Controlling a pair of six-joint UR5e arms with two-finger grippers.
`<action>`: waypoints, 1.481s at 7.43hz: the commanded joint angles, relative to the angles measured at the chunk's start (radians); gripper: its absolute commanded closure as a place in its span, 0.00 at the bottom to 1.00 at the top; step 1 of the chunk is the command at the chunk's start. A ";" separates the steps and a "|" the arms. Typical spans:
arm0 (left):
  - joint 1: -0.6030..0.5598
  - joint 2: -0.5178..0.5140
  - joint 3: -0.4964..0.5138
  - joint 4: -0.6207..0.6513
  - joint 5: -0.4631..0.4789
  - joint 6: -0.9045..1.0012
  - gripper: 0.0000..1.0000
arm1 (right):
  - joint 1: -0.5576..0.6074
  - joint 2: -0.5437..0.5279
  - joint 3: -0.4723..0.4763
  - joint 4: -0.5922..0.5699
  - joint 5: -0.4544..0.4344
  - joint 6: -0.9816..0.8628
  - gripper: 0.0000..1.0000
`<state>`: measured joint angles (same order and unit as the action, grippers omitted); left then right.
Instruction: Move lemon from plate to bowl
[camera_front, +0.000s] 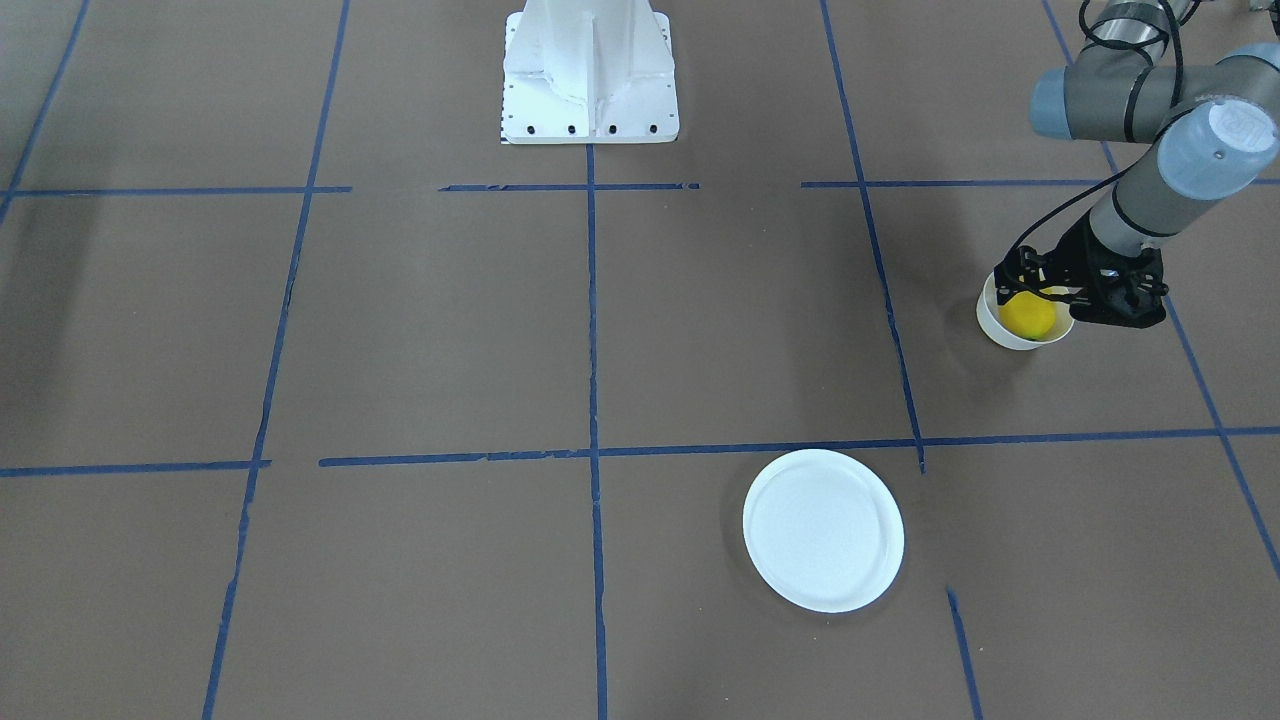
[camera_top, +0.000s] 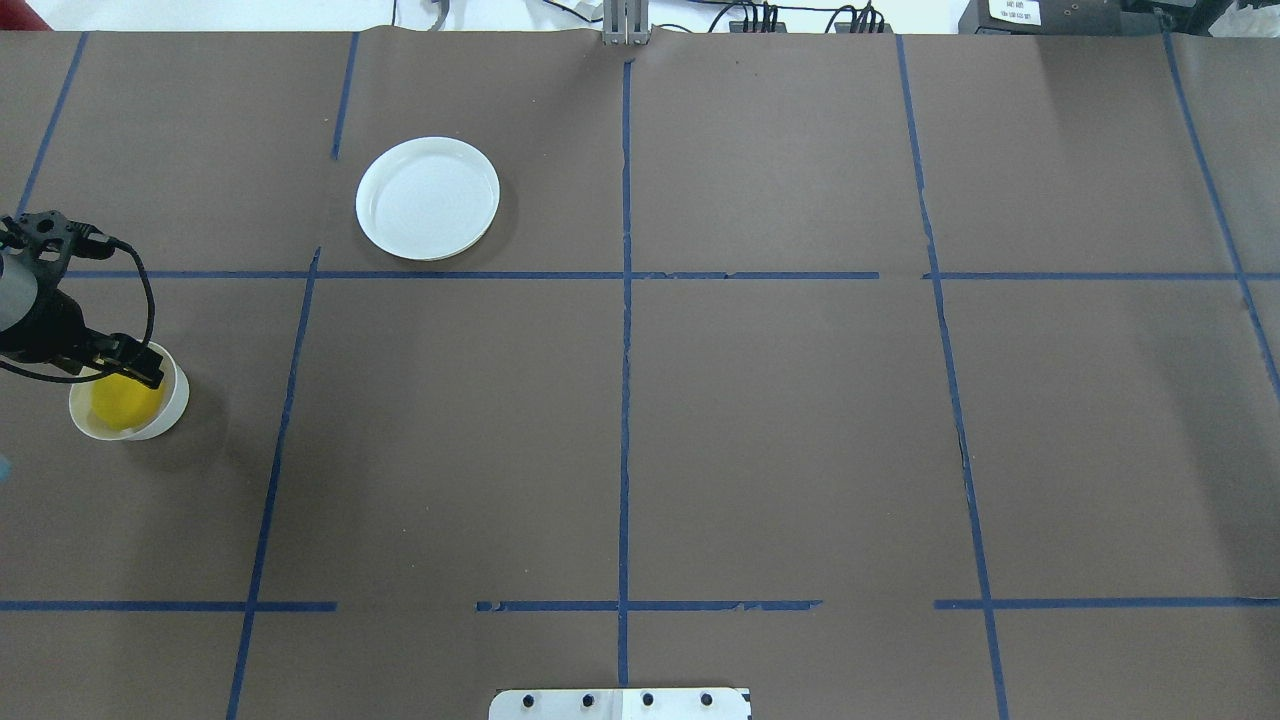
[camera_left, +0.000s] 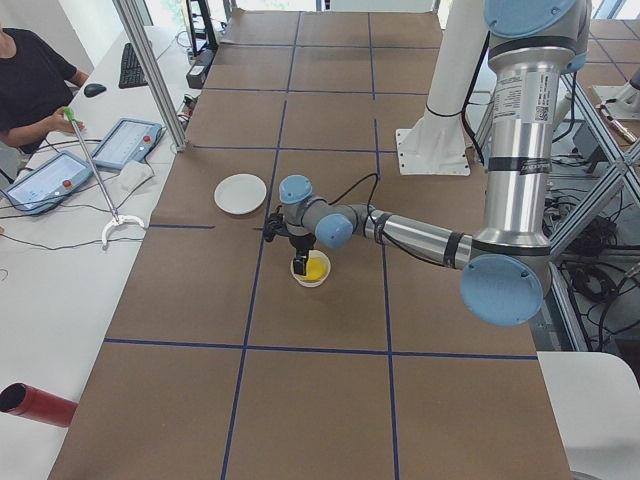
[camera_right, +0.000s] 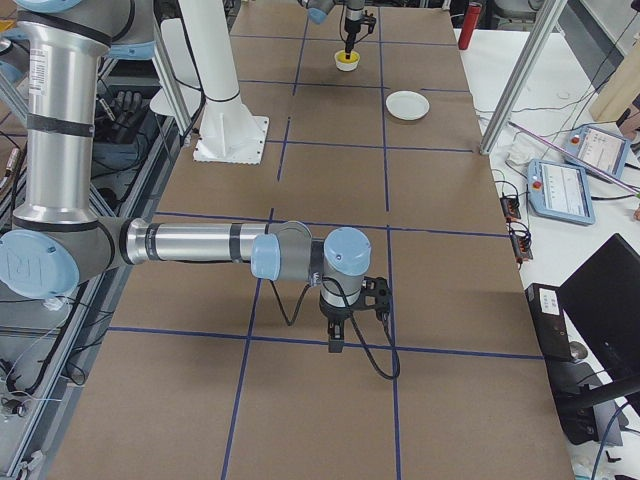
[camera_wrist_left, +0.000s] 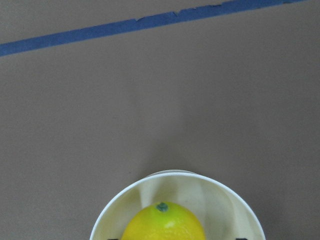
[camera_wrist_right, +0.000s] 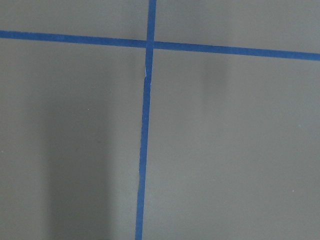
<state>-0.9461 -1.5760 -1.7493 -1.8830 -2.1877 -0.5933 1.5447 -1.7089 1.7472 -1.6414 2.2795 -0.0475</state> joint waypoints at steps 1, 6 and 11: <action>-0.092 0.013 -0.061 0.069 -0.029 0.117 0.01 | 0.000 0.000 0.000 0.000 0.000 0.000 0.00; -0.612 0.011 -0.015 0.498 -0.099 0.740 0.01 | 0.000 0.000 0.000 0.000 0.000 0.000 0.00; -0.685 0.065 0.059 0.487 -0.202 0.860 0.00 | 0.000 0.000 0.000 0.000 0.000 0.000 0.00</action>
<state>-1.6246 -1.5439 -1.6877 -1.3814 -2.3267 0.2629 1.5447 -1.7088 1.7472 -1.6414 2.2795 -0.0476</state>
